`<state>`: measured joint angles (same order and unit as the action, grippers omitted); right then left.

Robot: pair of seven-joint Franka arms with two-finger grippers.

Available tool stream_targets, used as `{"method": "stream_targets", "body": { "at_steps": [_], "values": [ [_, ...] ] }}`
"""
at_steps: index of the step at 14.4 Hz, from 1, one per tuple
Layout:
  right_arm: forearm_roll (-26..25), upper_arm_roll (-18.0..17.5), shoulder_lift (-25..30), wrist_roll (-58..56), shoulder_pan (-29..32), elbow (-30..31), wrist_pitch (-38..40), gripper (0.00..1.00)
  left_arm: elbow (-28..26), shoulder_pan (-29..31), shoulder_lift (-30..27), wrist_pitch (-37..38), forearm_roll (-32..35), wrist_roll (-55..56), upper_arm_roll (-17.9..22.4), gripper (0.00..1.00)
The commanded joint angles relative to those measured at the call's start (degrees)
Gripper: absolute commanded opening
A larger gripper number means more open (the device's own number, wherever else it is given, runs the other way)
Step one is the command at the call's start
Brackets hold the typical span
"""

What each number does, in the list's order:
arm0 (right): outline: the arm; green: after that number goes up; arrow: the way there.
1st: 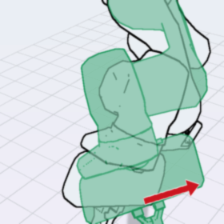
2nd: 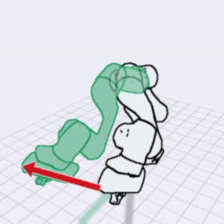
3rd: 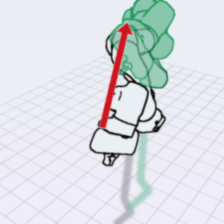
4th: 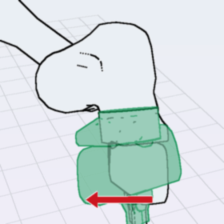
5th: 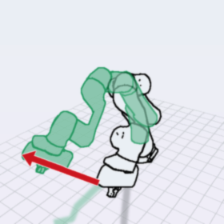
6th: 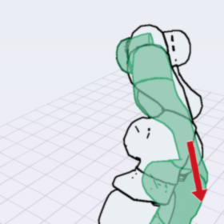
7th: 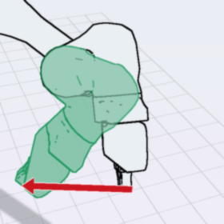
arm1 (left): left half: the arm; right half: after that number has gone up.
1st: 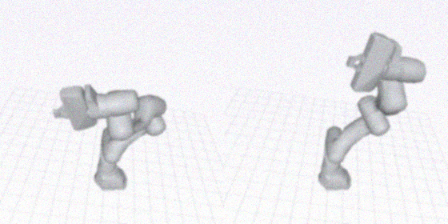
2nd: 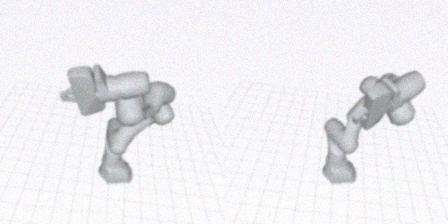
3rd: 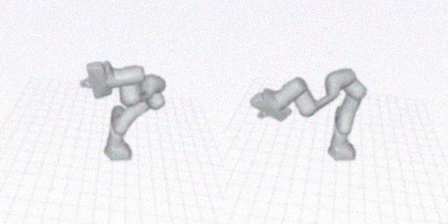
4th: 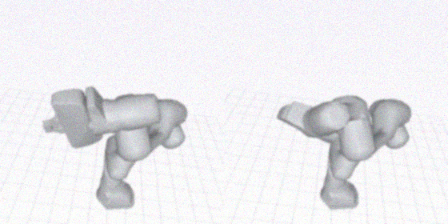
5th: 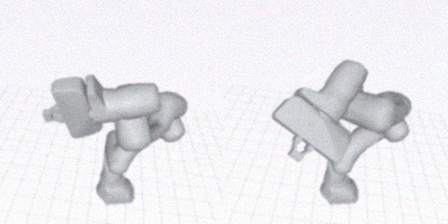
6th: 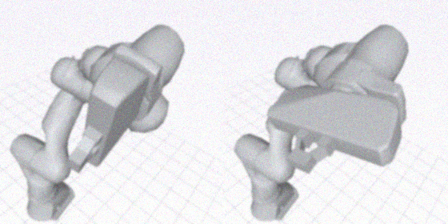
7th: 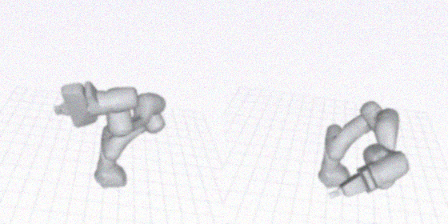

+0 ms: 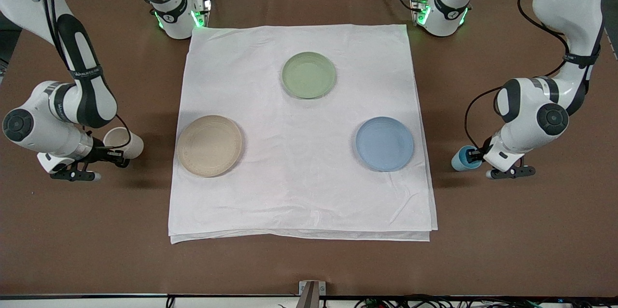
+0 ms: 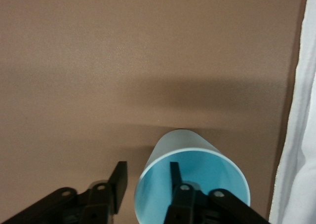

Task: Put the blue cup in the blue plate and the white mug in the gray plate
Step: 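Grasp the white mug with the right gripper while the left gripper grasps the cup, then carry the mug onto the beige plate while the left gripper carries the cup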

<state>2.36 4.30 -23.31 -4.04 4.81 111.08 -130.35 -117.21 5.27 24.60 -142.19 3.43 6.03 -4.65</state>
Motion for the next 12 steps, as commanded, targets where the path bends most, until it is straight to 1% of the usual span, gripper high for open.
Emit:
{"method": "stream_targets", "body": {
  "at_steps": [1,2,4,6,8,10,12],
  "values": [
    [3.6,-0.96,7.21,11.11,-5.22,2.46,4.93,0.0,-0.12,-0.26,-2.17,0.5,0.7,0.65,-0.18,0.0],
    [5.19,-0.96,8.62,15.08,-7.95,4.13,4.41,0.0,-0.12,-0.26,-4.27,2.33,0.7,1.0,-0.36,0.0],
    [8.61,-0.96,9.34,22.46,-13.4,5.28,3.44,0.0,0.05,-0.17,-8.4,6.99,0.7,2.14,-3.24,0.0],
    [8.81,-0.96,9.17,30.46,-18.32,6.77,-0.23,0.0,0.05,-0.17,-11.93,10.77,0.7,7.39,-6.84,0.0],
    [8.81,-0.88,8.55,33.57,-21.94,7.83,-4.55,0.0,0.05,-0.35,-11.77,11.4,0.7,13.28,-10.36,0.0],
    [8.72,-0.88,6.28,33.49,-22.74,8.36,-7.71,0.01,0.05,-0.52,-9.49,10.36,0.7,19.96,-13.44,0.0],
    [7.06,-0.79,4.25,33.05,-23.18,8.28,-9.13,0.01,-0.21,-1.05,-7.47,7.99,0.7,26.9,-15.81,0.02]
  ]
}}
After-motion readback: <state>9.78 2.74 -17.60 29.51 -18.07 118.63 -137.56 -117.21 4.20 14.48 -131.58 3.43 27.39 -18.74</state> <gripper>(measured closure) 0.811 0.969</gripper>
